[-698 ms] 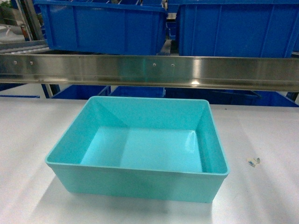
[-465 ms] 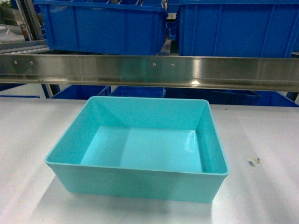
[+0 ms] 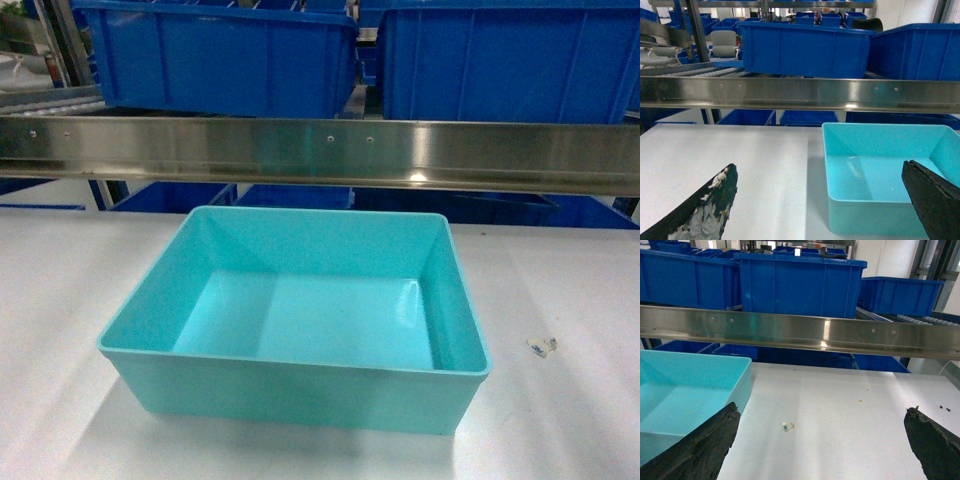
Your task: Organize blue bins on left shelf correctly
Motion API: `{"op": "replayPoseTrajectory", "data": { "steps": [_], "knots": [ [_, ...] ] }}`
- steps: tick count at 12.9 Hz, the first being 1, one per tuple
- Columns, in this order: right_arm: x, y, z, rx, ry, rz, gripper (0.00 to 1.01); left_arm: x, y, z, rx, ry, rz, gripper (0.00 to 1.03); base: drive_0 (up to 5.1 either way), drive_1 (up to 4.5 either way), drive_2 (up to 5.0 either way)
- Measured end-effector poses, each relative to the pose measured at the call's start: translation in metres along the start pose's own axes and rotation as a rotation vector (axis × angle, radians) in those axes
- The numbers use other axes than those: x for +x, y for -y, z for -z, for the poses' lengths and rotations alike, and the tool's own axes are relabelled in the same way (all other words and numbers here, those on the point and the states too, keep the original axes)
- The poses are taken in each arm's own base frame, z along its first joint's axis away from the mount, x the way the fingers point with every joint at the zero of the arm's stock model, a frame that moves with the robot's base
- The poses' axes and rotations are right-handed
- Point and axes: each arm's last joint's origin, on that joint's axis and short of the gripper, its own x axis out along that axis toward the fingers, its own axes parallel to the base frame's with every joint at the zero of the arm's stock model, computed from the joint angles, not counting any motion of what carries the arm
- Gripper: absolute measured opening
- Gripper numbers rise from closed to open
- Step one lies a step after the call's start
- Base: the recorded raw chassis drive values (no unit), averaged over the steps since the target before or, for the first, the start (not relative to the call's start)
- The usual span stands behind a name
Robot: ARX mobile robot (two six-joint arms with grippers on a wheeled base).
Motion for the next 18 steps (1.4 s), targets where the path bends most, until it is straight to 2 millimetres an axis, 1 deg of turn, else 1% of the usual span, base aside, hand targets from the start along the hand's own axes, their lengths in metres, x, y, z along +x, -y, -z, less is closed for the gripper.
{"op": "replayPoseTrajectory", "data": {
  "steps": [3, 4, 5, 6, 7, 8, 9, 10, 11, 12, 13, 14, 17, 18],
  "knots": [
    [0.000, 0.000, 0.000, 0.000, 0.000, 0.000, 0.98, 0.000, 0.000, 0.000, 0.000, 0.000, 0.000, 0.98, 0.0, 0.00, 0.0],
    [0.002, 0.000, -0.005, -0.005, 0.044, 0.006, 0.98, 0.002, -0.001, -0.004, 0.001, 0.037, 0.004, 0.98, 0.0, 0.00, 0.0],
    [0.016, 0.000, -0.013, -0.001, 0.059, 0.004, 0.98, 0.017, -0.004, -0.014, -0.003, 0.030, 0.004, 0.98, 0.0, 0.00, 0.0],
    [0.032, -0.007, -0.018, 0.008, 0.011, -0.025, 0.98, 0.039, -0.010, -0.020, -0.016, -0.037, -0.030, 0.98, 0.0, 0.00, 0.0],
    [0.049, -0.018, -0.031, 0.010, -0.019, -0.084, 0.98, 0.055, -0.016, -0.024, -0.022, -0.077, -0.052, 0.98, 0.0, 0.00, 0.0],
    [0.068, -0.031, -0.042, 0.003, -0.068, -0.141, 0.98, 0.075, -0.025, -0.022, -0.031, -0.140, -0.087, 0.98, 0.0, 0.00, 0.0],
    [0.093, -0.047, -0.044, -0.017, -0.148, -0.183, 0.98, 0.092, -0.032, -0.011, -0.046, -0.228, -0.112, 0.98, 0.0, 0.00, 0.0],
    [0.113, -0.059, -0.040, -0.045, -0.216, -0.200, 0.98, 0.107, -0.035, -0.003, -0.054, -0.295, -0.117, 0.98, 0.0, 0.00, 0.0],
    [0.140, -0.070, -0.033, -0.082, -0.299, -0.204, 0.98, 0.131, -0.029, 0.005, -0.064, -0.374, -0.099, 0.98, 0.0, 0.00, 0.0],
    [0.159, -0.077, -0.027, -0.105, -0.365, -0.206, 0.98, 0.154, -0.018, 0.014, -0.058, -0.441, -0.056, 0.98, 0.0, 0.00, 0.0],
    [0.166, -0.079, -0.018, -0.100, -0.401, -0.210, 0.98, 0.159, -0.014, 0.019, -0.056, -0.467, -0.039, 0.98, 0.0, 0.00, 0.0],
    [0.165, -0.078, -0.014, -0.097, -0.426, -0.206, 0.98, 0.158, -0.014, 0.021, -0.056, -0.478, -0.040, 0.98, 0.0, 0.00, 0.0],
    [0.165, -0.078, -0.017, -0.090, -0.411, -0.206, 0.98, 0.158, -0.016, 0.019, -0.056, -0.467, -0.054, 0.98, 0.0, 0.00, 0.0],
    [0.169, -0.085, -0.015, -0.108, -0.447, -0.224, 0.98, 0.160, -0.017, 0.021, -0.060, -0.475, -0.049, 0.98, 0.0, 0.00, 0.0]
  ]
}}
